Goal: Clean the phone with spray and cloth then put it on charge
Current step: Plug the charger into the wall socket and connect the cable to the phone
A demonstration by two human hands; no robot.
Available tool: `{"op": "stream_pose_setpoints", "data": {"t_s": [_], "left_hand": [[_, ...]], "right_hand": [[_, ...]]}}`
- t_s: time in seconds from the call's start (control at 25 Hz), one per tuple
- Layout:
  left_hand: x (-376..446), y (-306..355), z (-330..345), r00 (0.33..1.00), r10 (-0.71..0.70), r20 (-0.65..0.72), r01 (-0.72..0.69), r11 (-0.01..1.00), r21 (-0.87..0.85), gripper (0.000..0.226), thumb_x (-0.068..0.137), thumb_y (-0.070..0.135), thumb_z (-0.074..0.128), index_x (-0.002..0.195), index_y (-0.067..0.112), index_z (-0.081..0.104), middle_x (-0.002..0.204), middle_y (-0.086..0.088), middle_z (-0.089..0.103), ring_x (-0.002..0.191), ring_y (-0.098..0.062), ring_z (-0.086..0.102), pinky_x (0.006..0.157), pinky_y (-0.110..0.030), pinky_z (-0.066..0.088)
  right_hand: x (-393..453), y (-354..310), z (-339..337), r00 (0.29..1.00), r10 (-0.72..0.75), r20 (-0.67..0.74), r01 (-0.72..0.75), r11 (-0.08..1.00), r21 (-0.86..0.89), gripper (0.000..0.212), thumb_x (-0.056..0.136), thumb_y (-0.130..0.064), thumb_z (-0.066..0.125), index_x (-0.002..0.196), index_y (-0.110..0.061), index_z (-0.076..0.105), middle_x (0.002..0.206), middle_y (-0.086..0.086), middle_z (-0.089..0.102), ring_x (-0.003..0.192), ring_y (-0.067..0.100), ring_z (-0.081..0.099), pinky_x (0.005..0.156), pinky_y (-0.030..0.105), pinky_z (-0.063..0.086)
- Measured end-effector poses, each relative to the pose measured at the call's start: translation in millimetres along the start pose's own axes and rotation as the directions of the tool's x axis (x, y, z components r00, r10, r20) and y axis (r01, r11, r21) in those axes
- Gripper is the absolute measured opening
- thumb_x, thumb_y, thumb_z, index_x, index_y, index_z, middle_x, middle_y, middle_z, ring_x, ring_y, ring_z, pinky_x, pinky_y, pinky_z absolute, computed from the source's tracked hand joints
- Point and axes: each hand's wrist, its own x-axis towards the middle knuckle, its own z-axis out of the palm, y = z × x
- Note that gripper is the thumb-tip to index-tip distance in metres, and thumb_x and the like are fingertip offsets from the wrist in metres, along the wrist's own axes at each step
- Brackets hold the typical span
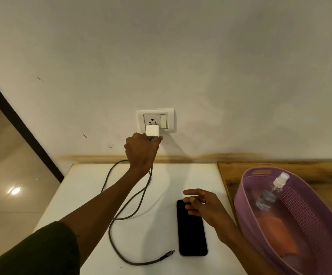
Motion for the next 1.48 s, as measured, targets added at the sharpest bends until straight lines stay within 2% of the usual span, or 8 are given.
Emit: {"op": "stream_pose_setpoints", "data": {"t_s": [0.24,0.48,0.72,0.88,1.16,1.28,1.36,1.48], "left_hand": [[2,2,3,1.0,-0.026,-0.004,0.026,1.0,0.014,0.045,0.07,0.048,0.077,0.083,0.005,0.074,0.078,-0.012,0.072,0.08,-0.03,0.067,0.064,-0.03,0.041],[3,13,1,0.997,-0.048,-0.064,0.047,0.999,-0.025,0.042,0.067,0.044,0.078,0.073,0.004,0.07,0.065,-0.004,0.064,0.074,-0.029,0.065,0.065,-0.027,0.035],[19,17,3,0.996,-0.087,0.005,0.087,0.995,-0.045,0.043,0.064,0.038,0.075,0.079,-0.001,0.064,0.079,-0.016,0.068,0.081,-0.034,0.065,0.063,-0.028,0.04],[26,24,7,0.995,-0.099,-0.001,0.099,0.995,-0.018,0.06,0.059,0.04,0.081,0.097,-0.002,0.061,0.099,-0.018,0.065,0.096,-0.036,0.062,0.072,-0.035,0.048],[28,28,-1,0.99,-0.133,0.053,0.133,0.991,0.012,0.068,0.06,0.044,0.085,0.108,0.003,0.058,0.111,-0.016,0.062,0.107,-0.036,0.058,0.075,-0.034,0.042],[25,31,-13,0.986,-0.079,0.145,0.071,0.995,0.063,0.069,0.067,0.051,0.08,0.111,0.002,0.059,0.115,-0.014,0.062,0.113,-0.034,0.056,0.08,-0.033,0.042],[10,34,-27,0.986,-0.008,0.165,-0.003,0.998,0.066,0.058,0.076,0.046,0.074,0.113,0.003,0.062,0.118,-0.014,0.063,0.115,-0.035,0.055,0.084,-0.033,0.042],[-32,26,-55,0.962,0.272,-0.011,-0.272,0.962,-0.002,0.027,0.083,0.02,0.068,0.108,0.007,0.07,0.112,-0.01,0.07,0.101,-0.032,0.064,0.085,-0.037,0.048]], "right_hand": [[-4,1,-2,1.0,-0.007,0.004,0.007,1.0,-0.007,0.023,0.097,-0.009,0.051,0.107,-0.02,0.068,0.098,0.0,0.073,0.088,0.016,0.072,0.073,0.021,0.058],[-6,6,-6,1.0,0.018,-0.006,-0.018,1.0,-0.005,0.025,0.098,-0.008,0.05,0.109,-0.02,0.069,0.102,0.002,0.072,0.09,0.017,0.071,0.079,0.028,0.059],[-5,5,-4,1.0,0.027,0.005,-0.027,1.0,-0.003,0.025,0.098,-0.01,0.048,0.109,-0.02,0.068,0.103,0.002,0.072,0.09,0.017,0.07,0.077,0.026,0.059],[-1,7,-6,0.999,0.038,-0.015,-0.038,0.999,0.006,0.025,0.098,-0.011,0.048,0.109,-0.022,0.068,0.102,-0.001,0.072,0.091,0.015,0.07,0.075,0.024,0.059],[-12,10,-3,1.0,0.02,-0.02,-0.02,0.999,0.025,0.024,0.098,-0.009,0.049,0.107,-0.021,0.068,0.099,0.0,0.072,0.086,0.017,0.071,0.069,0.021,0.057],[-18,13,-11,0.999,0.015,-0.037,-0.015,1.0,0.016,0.022,0.098,-0.007,0.049,0.107,-0.016,0.067,0.097,0.005,0.071,0.084,0.018,0.07,0.071,0.024,0.057],[-22,13,-14,0.998,0.021,-0.064,-0.021,1.0,-0.001,0.023,0.097,-0.004,0.049,0.108,-0.011,0.067,0.097,0.008,0.071,0.083,0.019,0.069,0.073,0.026,0.057],[-31,10,-10,0.993,0.009,-0.122,-0.014,0.999,-0.034,0.024,0.095,-0.001,0.049,0.102,-0.011,0.069,0.097,0.009,0.071,0.083,0.018,0.067,0.075,0.027,0.057]]}}
